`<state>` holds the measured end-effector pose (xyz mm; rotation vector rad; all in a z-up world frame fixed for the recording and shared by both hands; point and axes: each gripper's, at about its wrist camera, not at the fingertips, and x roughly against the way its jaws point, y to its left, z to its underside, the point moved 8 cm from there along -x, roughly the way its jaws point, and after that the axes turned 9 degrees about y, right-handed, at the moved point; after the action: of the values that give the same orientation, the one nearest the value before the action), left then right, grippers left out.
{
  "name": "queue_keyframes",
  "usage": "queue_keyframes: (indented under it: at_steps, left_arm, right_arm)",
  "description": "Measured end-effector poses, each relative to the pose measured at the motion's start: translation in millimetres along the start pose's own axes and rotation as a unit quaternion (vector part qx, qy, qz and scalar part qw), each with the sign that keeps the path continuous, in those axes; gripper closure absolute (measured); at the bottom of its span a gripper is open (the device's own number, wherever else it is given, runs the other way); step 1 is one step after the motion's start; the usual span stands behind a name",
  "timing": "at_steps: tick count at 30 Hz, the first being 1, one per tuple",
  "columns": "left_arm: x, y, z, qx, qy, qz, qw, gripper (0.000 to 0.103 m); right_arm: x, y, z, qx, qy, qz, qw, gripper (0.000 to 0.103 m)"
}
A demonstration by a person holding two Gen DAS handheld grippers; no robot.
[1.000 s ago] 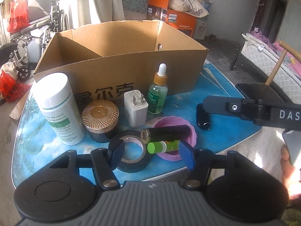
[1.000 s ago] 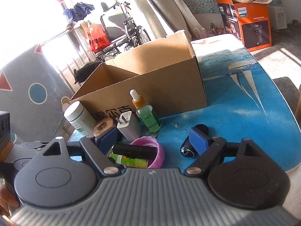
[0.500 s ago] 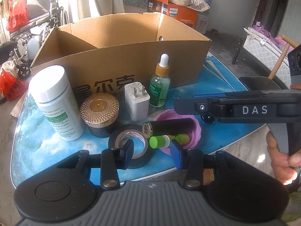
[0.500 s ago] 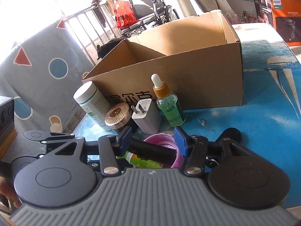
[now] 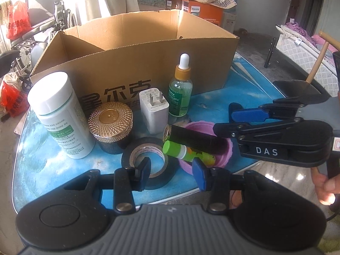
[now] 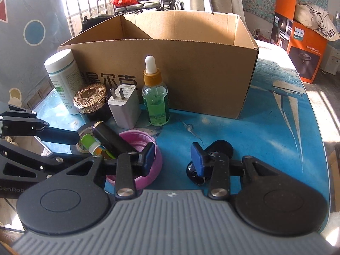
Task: Organize rigid objects
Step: 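Reach the right tool into the pink bowl and grasp the black cylinder, then lift the black cylinder up out of the pink bowl with the right tool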
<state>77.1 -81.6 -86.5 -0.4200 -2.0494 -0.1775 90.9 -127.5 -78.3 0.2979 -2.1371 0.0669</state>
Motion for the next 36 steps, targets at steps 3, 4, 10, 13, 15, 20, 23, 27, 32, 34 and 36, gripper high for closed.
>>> queue_keyframes:
  at_steps: [3,4,10,13,15,20,23,27,32,34,36]
  left_arm:
    - [-1.0,-0.7,-2.7,0.0,-0.003,0.002,1.0,0.059]
    - [-1.0,-0.8,-3.4,0.0,-0.005,0.003,1.0,0.059]
    - [4.8,-1.9,-4.4,-0.001,-0.015,0.014,0.9998,0.059]
    - [9.3,-5.8,-1.7,-0.012,-0.021,0.023,0.9995,0.059]
    - [10.3,-9.4,-0.5,-0.019,-0.023,0.027,0.9992,0.059]
    - [6.8,-22.7,2.6,-0.043,-0.021,0.034,0.9983,0.061]
    - [3.2,-25.6,3.4,-0.048,-0.016,0.036,0.9981,0.062]
    - [-1.1,-27.2,2.5,-0.052,-0.013,0.039,0.9978,0.063]
    - [-3.5,-29.7,0.3,-0.058,-0.015,0.045,0.9972,0.063]
    - [-4.8,-31.5,-0.7,-0.061,-0.014,0.046,0.997,0.063]
    - [-5.4,-32.2,-1.3,-0.062,-0.014,0.046,0.9969,0.062]
  right_arm:
    - [1.3,2.5,6.4,-0.007,0.007,0.001,1.0,0.066]
    - [2.2,3.4,8.5,-0.01,0.009,-0.001,1.0,0.066]
    - [16.5,3.4,6.8,-0.027,-0.009,-0.024,0.999,0.066]
    - [30.5,1.9,-2.8,-0.057,-0.027,-0.084,0.994,0.066]
    - [33.7,5.1,-8.7,-0.068,-0.027,-0.128,0.989,0.066]
    - [16.7,14.7,-15.7,-0.047,0.005,-0.149,0.988,0.067]
    - [4.4,17.7,-16.1,-0.039,0.027,-0.161,0.986,0.074]
    - [-6.2,21.5,-16.7,-0.024,0.048,-0.171,0.984,0.077]
    - [-12.2,21.5,-18.4,-0.019,0.062,-0.185,0.981,0.077]
    - [-14.6,18.7,-19.9,-0.023,0.07,-0.197,0.978,0.077]
    - [-15.2,16.5,-20.3,-0.026,0.077,-0.208,0.975,0.077]
